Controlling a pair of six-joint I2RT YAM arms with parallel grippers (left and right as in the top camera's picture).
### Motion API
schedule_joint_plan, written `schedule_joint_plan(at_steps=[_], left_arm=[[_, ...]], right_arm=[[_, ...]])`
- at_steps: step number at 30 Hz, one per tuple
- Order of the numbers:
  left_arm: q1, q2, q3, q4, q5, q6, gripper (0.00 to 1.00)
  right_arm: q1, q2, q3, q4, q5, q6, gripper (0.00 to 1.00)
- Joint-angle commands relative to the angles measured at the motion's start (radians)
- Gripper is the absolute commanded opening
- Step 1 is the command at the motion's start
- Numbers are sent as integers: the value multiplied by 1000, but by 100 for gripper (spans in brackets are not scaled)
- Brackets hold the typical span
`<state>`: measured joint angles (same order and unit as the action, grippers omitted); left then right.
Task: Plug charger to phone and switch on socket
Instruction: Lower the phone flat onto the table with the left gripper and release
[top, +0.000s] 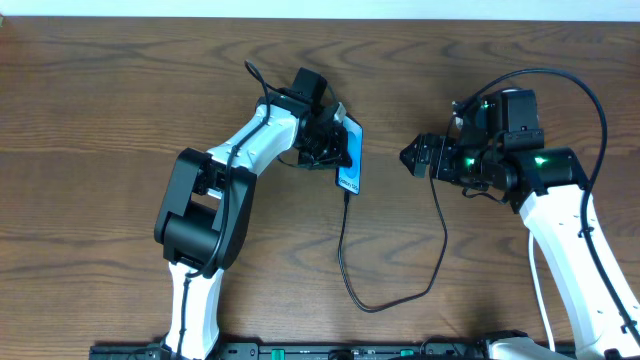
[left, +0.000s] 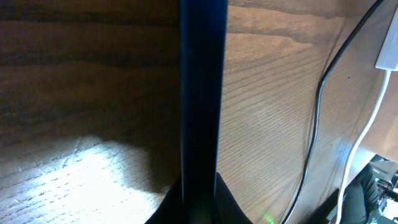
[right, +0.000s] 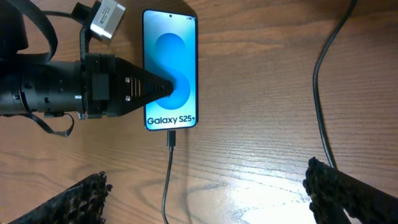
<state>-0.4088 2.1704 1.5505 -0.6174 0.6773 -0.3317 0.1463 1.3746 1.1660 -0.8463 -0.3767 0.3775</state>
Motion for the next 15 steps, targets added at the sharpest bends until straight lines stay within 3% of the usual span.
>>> schedule_joint_plan(at_steps=[1,6,7,15], left_arm=[[3,2,1,-7,-43,21,8],[3,2,-6,-11,-43,21,9],[3,2,-8,-12,-43,21,15],[3,2,-9,-26,-43,21,25]], right_arm=[[-1,2,16,-3,1,-16,99],[-1,2,16,-4,1,-16,99],[-1,2,16,-4,1,-16,99],[-1,2,16,-7,1,-16,99]])
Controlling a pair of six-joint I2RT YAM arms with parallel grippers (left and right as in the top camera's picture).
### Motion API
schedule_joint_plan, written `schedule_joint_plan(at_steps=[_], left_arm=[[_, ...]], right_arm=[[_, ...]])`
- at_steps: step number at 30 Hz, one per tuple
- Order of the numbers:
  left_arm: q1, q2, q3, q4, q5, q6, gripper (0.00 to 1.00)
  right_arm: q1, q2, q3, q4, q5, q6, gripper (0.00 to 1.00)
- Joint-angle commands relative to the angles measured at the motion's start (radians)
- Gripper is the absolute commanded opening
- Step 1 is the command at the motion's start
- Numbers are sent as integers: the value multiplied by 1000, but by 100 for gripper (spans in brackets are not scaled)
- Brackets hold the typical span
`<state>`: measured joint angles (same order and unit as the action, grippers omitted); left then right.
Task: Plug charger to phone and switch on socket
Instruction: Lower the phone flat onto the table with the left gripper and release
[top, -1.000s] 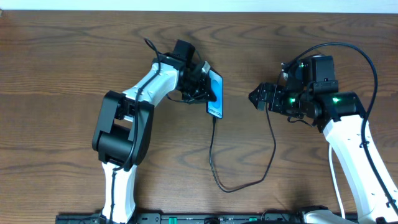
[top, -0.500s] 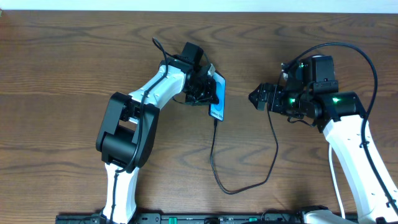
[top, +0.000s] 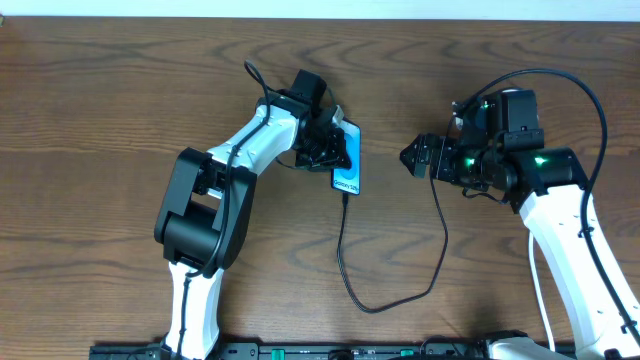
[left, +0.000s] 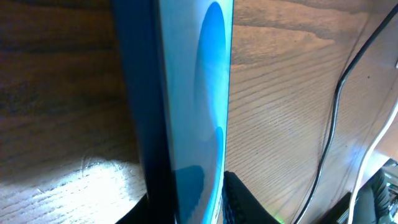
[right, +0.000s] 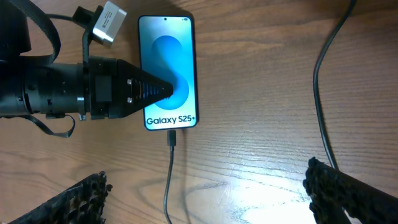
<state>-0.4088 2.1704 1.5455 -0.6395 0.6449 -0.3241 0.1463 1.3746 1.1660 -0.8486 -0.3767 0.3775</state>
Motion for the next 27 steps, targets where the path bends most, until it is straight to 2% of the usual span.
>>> schedule_joint_plan(at_steps=[1,2,6,8,15,18,22,23,27], left_arm=[[3,2,-4,-4,-11,14,26],[3,2,-4,-4,-11,14,31],[3,2,-4,-7,-11,13,36],[3,2,-4,-10,-11,13,45],[3,2,-4,-42,-67,13,51],[3,2,-4,-70,-120,13,68],[4,2,-4,-87,-163,14,77],[5,1,-3,-90,-172,13,82],[14,-29,3,-111,-219,14,86]], right_arm=[[-1,2,16,-6,1,-16,99],[-1,2,16,-8,1,-16,99],[-1,2,16,-9,11,-15,99],[-1,2,16,-10,13,-15,99],[-2,2,16,-24,53,-3,99],[-2,2,16,-32,67,-4,99],[-2,2,16,-39,90,-4,99],[-3,2,16,-40,92,-4,99],[-8,2,17,-48,107,0,99]])
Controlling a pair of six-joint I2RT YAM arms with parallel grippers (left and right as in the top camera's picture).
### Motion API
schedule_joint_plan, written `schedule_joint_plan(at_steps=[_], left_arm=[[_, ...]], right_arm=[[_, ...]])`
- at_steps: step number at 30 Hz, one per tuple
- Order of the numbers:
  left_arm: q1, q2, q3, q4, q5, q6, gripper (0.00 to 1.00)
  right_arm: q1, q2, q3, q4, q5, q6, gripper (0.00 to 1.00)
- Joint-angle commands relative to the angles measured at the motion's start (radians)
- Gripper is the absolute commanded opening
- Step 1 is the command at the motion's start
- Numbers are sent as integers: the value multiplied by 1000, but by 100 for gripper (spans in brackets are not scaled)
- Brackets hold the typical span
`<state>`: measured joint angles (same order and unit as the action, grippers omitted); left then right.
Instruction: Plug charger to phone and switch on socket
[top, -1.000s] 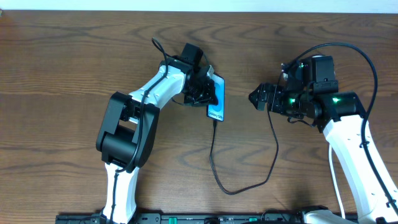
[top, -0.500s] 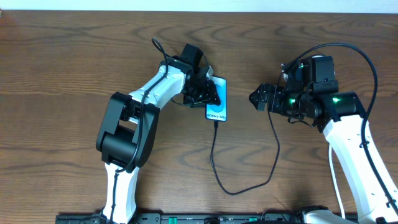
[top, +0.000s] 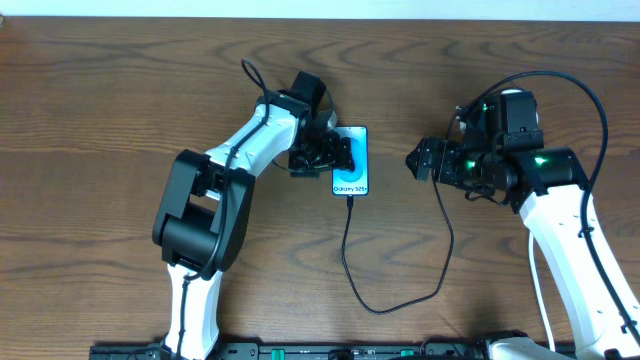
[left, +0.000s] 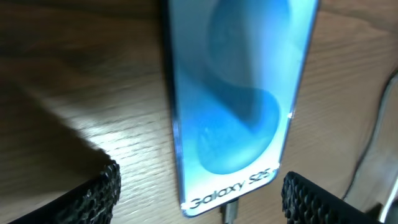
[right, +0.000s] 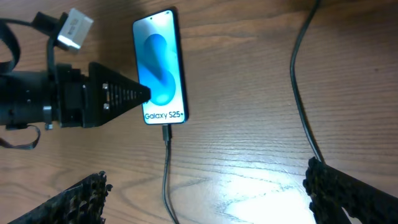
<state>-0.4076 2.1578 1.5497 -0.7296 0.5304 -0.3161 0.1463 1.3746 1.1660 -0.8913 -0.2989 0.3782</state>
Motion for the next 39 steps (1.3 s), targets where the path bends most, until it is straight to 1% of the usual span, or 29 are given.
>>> schedule_joint_plan(at_steps=[1,3,4,8,10,14,16,18,21,23,27,33,39], left_arm=[[16,-31,3,-30,-119,6,86],[26,-76,11,-53,-166,6,86],[33,-135,15,-69,-234,8,87],[39,-282,16,-86,-401,9,87],[39,-353,16,-87,-476,8,87],[39,-451,16,-85,-572,8,87],[39,-477,16,-85,-584,8,87],[39,-488,16,-85,-584,8,87],[39,-486,16,-85,-584,8,87],[39,-486,16,-85,-584,8,87],[39,-486,16,-85,-584,8,87],[39,-486,16,-85,-584,8,87],[39,-486,16,-85,-584,8,87]], right_arm=[[-13,2,17,-10,37,5,99],[-32,2,21,-23,48,10,99],[-65,3,34,-43,51,10,99],[-149,23,112,-125,65,-9,99],[-188,53,178,-180,74,-34,99],[-251,157,348,-308,180,-61,99],[-278,209,414,-323,258,-50,99],[-311,258,462,-309,357,1,99],[-367,304,475,-253,439,84,99],[-407,334,475,-212,447,120,99],[-468,404,475,-134,446,134,99],[-504,514,475,-60,446,134,99],[-531,594,475,-26,446,135,99]])
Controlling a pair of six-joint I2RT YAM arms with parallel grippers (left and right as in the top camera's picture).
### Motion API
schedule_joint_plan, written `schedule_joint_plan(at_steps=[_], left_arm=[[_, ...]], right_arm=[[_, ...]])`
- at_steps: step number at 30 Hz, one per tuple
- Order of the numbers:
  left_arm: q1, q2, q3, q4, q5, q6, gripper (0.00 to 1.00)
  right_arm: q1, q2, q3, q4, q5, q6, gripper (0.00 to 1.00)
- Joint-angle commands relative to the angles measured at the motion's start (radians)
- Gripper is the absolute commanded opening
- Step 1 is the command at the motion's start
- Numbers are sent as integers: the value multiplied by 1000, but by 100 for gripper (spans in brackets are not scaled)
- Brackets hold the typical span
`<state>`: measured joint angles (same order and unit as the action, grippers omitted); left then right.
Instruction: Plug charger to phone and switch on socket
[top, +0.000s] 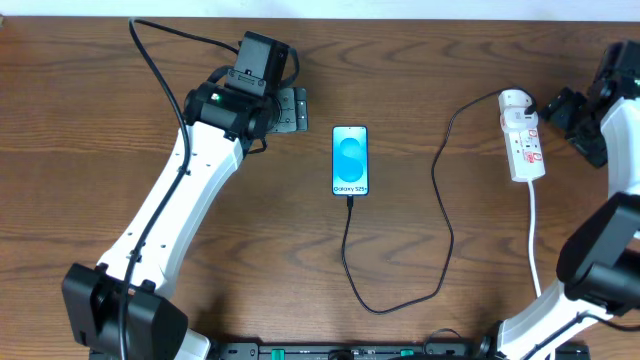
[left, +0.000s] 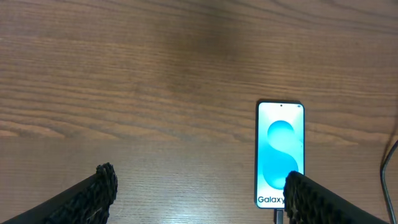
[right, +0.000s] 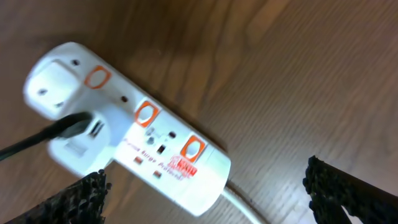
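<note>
The phone (top: 350, 160) lies flat, screen lit, in the middle of the table, with the black charger cable (top: 345, 250) plugged into its bottom end. That cable loops round to the white socket strip (top: 522, 148) at the right. My left gripper (top: 285, 110) is open, up and to the left of the phone (left: 280, 152). My right gripper (top: 560, 105) is open beside the strip's far end. In the right wrist view the strip (right: 130, 134) shows orange switches, and the cable's plug (right: 68, 127) is in it.
The strip's white mains lead (top: 535, 250) runs down the right side to the table's front edge. The black cable's loop (top: 400, 300) lies in front of the phone. Bare wooden table (left: 124, 93) stretches left of the phone.
My left gripper has left the phone's side and now sits up and to the left of it. My right gripper has gone from beside the phone to the socket strip at the far right.
My left gripper was shut on the phone, holding it tilted on its edge with the cable plugged in. Then the phone lay flat with the gripper open beside it. Now both arms are away from the phone, the right one at the socket strip.
</note>
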<state>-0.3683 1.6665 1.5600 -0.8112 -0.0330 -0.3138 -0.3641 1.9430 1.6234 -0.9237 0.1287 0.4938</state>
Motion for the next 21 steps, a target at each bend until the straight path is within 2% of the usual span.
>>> schedule_joint_plan(at_steps=[1,7,21], left_arm=[[0,6,5,-4,-20,6,87],[0,6,5,-4,-20,6,87],[0,6,5,-4,-20,6,87]], right_arm=[[-24,35,17,9,19,19,99],[-61,89,17,16,-2,33,99],[-93,210,16,142,-256,12,99]])
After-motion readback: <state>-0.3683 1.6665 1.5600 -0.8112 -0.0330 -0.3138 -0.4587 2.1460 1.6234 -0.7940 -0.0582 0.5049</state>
